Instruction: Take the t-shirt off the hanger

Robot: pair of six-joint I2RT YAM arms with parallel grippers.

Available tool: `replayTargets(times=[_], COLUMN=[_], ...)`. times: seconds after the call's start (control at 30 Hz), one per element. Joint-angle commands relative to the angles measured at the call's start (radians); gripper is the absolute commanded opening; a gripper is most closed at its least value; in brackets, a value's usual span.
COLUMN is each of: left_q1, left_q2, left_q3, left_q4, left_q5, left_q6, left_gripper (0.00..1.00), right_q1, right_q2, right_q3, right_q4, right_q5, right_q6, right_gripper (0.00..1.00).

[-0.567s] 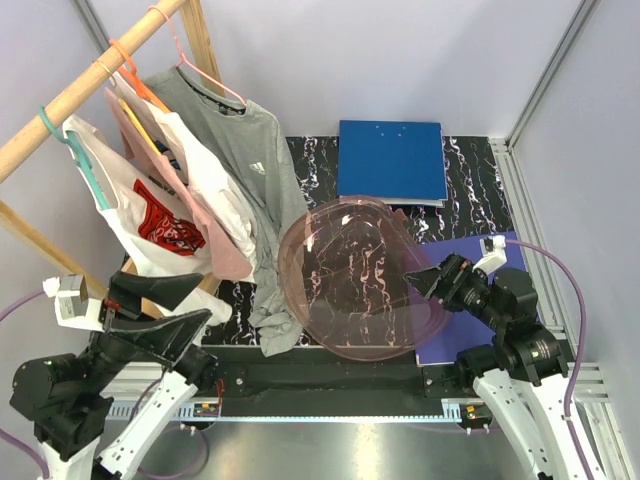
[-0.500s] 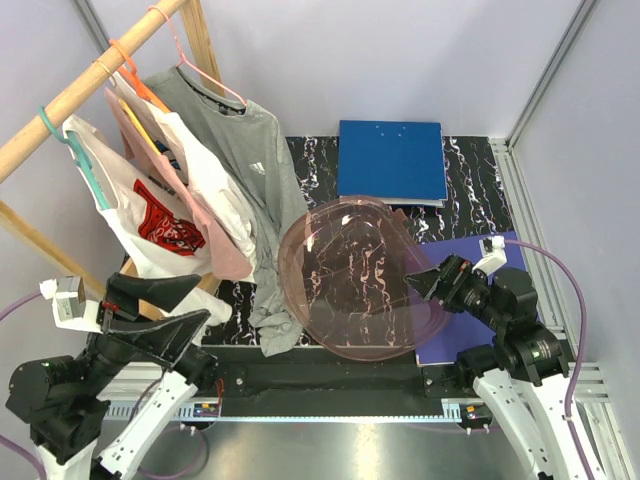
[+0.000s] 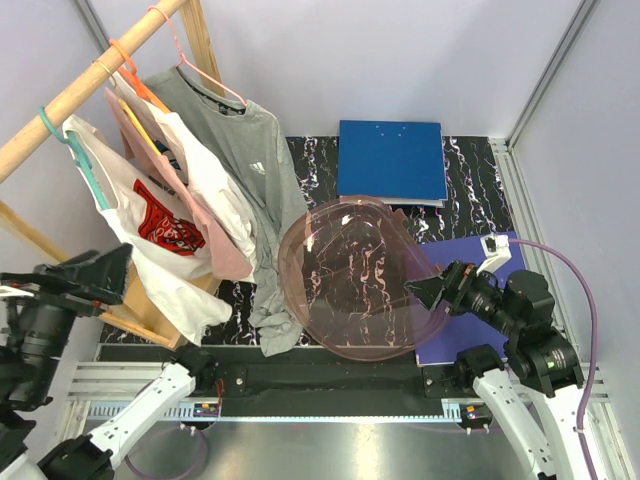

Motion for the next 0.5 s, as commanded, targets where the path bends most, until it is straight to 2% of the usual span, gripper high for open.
replayTargets(times=[0.0,0.13,0.37,0.47], left_q1=[-0.021,-0.057,-0.076,-0.076], left_q2=[0.107,0.215,0.362,0.403], left_q3=[0.112,0.184,0.269,0.3], left_q4=[-0.063,-0.086,-0.045,-0.039], left_q5=[-0.223,-0.3,-0.447,-0.506], left_q6=[0.093,0.056,0.045,0.026], left_gripper=[0.83,0.79,0.61,0.58], right_q1=[-0.003,-0.005,-0.003,-0.005], right_q2=[0.022,0.009,0.009,0.014], right_q3=[0.036,0.03,0.041,0.046], right_q4=[0.043,0.069,0.096,0.114], right_q5=[-0.084,-0.102,-0.151,-0.187], right_q6=[-0.026,-0.014,0.001,0.014], right_gripper=[0.99,1.0,1.0,1.0])
